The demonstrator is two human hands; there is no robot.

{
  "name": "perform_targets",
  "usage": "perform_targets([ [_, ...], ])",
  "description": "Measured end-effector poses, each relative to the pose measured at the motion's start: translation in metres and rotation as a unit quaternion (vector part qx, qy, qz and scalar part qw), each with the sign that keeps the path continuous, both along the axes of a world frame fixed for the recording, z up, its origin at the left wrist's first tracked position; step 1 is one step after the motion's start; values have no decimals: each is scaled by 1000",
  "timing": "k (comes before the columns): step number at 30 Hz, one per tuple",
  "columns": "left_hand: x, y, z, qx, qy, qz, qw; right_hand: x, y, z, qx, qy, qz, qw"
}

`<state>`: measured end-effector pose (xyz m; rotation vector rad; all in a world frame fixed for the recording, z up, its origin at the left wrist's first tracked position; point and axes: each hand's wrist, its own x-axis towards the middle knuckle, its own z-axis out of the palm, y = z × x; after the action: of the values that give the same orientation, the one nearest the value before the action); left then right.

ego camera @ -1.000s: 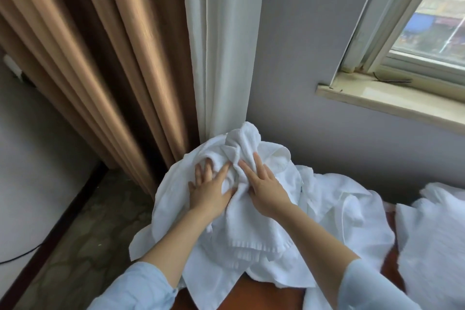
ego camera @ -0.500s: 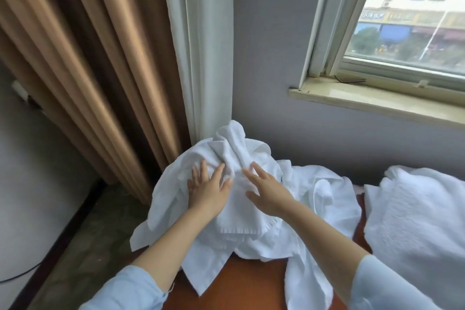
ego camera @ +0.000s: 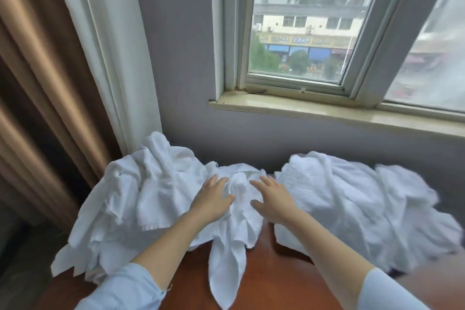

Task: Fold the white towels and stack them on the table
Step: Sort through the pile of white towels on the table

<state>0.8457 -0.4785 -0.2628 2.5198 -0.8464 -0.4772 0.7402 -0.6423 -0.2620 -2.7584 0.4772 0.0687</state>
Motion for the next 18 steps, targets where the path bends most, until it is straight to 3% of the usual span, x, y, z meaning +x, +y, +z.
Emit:
perform_targets([
  [8, -74, -121, 5, -43, 1, -72, 996, -102, -104, 12, 17, -13, -90, 996],
  [18, -139, -233, -4, -18, 7, -126, 992, -188, -215, 1, 37, -24, -179, 983],
])
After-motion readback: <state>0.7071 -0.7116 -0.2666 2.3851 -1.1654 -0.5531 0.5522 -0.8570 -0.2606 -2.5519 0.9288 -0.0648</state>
